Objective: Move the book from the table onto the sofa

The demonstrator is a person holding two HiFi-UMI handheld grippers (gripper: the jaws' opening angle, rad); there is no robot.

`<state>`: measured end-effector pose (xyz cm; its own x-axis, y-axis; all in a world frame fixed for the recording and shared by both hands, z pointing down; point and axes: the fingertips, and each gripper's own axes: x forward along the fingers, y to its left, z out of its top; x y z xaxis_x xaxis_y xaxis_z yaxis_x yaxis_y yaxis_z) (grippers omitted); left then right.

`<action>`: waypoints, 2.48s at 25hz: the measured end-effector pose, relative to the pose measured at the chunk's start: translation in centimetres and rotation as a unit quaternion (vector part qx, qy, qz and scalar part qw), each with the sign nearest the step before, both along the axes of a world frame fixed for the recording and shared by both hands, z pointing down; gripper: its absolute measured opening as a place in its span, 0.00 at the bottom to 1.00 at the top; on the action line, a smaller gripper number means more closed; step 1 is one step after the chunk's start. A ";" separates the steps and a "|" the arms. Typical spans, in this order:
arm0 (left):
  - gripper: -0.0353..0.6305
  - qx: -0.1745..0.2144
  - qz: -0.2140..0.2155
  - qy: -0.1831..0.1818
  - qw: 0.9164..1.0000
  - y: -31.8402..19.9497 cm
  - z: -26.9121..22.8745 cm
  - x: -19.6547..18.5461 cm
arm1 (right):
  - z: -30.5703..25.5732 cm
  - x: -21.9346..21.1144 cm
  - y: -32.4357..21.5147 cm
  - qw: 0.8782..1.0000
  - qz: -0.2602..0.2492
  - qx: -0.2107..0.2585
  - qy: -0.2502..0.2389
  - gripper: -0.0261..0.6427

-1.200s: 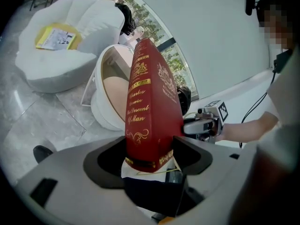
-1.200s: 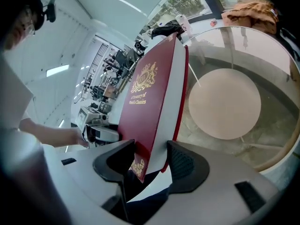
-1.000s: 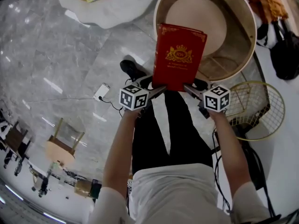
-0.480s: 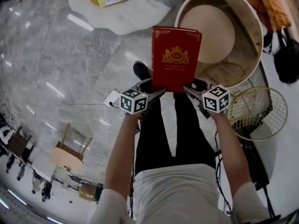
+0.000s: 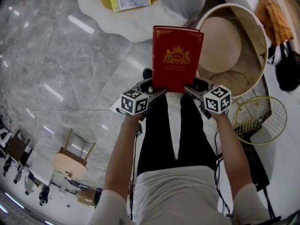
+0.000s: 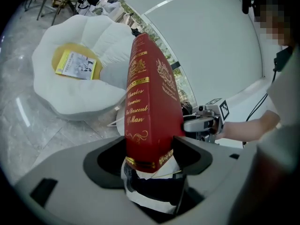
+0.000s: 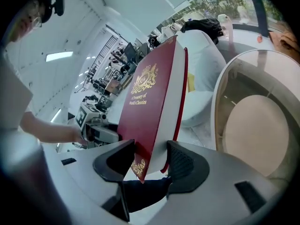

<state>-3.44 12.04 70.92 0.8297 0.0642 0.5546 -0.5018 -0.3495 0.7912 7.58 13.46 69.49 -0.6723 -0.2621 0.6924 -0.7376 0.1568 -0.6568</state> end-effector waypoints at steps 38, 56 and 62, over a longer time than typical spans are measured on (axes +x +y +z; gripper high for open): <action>0.53 0.005 -0.122 -0.030 0.992 -19.4 8.4 -3.0 | 9.1 -3.0 -22.1 0.991 -0.135 -0.010 -0.007 0.39; 0.53 -0.021 -0.147 -0.046 0.988 -30.1 20.1 -2.4 | 21.0 -2.4 -33.5 0.989 -0.148 -0.020 0.025 0.39; 0.53 -0.039 -0.149 -0.045 0.987 -32.0 24.4 -2.2 | 25.3 -2.2 -35.4 0.989 -0.133 -0.021 0.068 0.39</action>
